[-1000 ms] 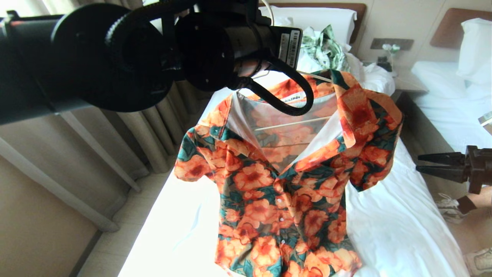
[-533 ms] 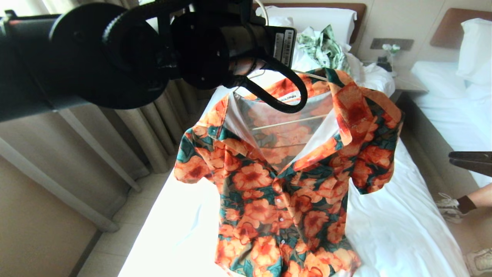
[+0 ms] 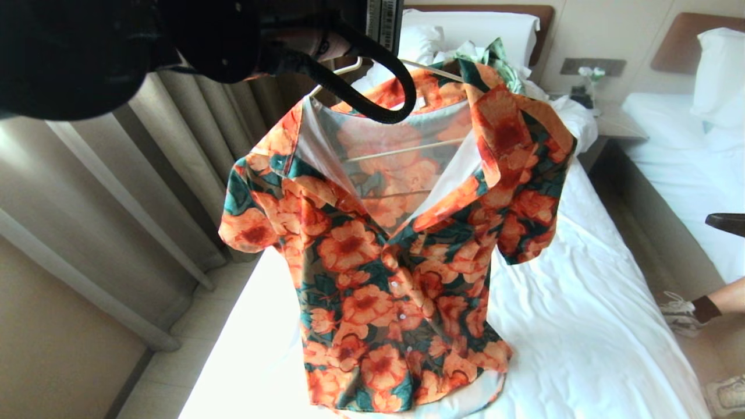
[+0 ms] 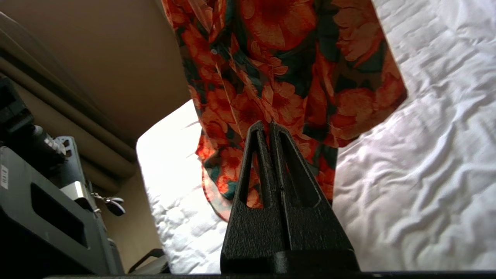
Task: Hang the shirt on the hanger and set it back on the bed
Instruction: Take the clothes hanger out of the clothes
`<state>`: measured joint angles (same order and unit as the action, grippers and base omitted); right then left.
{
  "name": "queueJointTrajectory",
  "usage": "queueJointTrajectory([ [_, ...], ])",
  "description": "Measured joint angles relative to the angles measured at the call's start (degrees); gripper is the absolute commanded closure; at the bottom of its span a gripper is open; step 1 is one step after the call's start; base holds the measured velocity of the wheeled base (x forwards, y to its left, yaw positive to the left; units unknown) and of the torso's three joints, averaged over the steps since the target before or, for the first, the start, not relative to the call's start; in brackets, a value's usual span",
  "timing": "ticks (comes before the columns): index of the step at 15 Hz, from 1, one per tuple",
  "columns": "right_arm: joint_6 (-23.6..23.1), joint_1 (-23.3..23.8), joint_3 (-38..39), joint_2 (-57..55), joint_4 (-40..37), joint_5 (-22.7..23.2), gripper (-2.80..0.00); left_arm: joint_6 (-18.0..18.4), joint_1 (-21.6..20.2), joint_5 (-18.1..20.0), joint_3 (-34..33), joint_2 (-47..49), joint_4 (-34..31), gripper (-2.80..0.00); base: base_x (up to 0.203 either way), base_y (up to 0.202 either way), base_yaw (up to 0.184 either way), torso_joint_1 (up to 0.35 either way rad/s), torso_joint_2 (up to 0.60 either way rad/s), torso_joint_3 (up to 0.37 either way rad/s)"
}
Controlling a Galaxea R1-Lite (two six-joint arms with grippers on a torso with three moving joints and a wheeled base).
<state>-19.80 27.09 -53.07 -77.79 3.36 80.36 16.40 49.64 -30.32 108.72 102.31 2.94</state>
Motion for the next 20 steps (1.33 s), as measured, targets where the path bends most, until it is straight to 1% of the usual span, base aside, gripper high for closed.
queueJointTrajectory([
  [2,1.52,-1.14,-2.98,0.40,0.83,0.07,0.00,2.90,-0.25,0.09,0.00,-1.04,1.48,0.00,0.000,0.000,0.000,0.000,0.00,0.000],
  [5,8.54,-6.16,-4.15,2.21,1.18,-0.21,0.00,3.33,-0.33,0.06,0.02,-1.66,1.60,0.00,0.000,0.000,0.000,0.000,0.00,0.000],
  [8,11.87,-8.19,-5.81,2.53,1.05,-0.68,0.00,2.92,-0.50,0.18,0.02,-2.23,1.74,0.00,0.000,0.000,0.000,0.000,0.00,0.000],
  [9,14.31,-8.73,-6.45,2.63,1.08,-1.18,0.00,2.89,-0.61,0.30,0.02,-2.32,1.80,0.00,0.000,0.000,0.000,0.000,0.00,0.000],
  [10,17.90,-9.30,-7.22,2.93,1.13,-2.26,0.00,2.92,-0.66,0.34,0.02,-2.29,1.85,0.00,0.000,0.000,0.000,0.000,0.00,0.000],
  [12,25.26,-11.37,-8.72,4.15,1.28,-5.83,0.00,2.91,-0.67,0.34,0.02,-2.14,2.66,0.00,0.000,0.000,0.000,0.000,0.00,0.000],
  [13,27.93,-12.97,-9.03,5.12,1.32,-8.31,0.00,2.92,-0.67,0.32,0.02,-2.08,2.77,0.00,0.000,0.000,0.000,0.000,0.00,0.000],
  [14,29.08,-14.20,-9.10,6.11,1.33,-10.04,0.00,2.94,-0.67,0.30,0.02,-2.05,2.77,0.00,0.000,0.000,0.000,0.000,0.00,0.000],
  [15,29.51,-14.88,-9.10,6.90,1.33,-10.52,0.00,2.92,-0.69,0.28,0.02,-2.05,2.84,0.00,0.000,0.000,0.000,0.000,0.00,0.000],
  [20,29.75,-15.54,-9.08,8.71,1.33,-10.71,0.00,3.00,-0.69,0.28,0.00,-2.16,2.77,0.00,0.000,0.000,0.000,0.000,0.00,0.000],
])
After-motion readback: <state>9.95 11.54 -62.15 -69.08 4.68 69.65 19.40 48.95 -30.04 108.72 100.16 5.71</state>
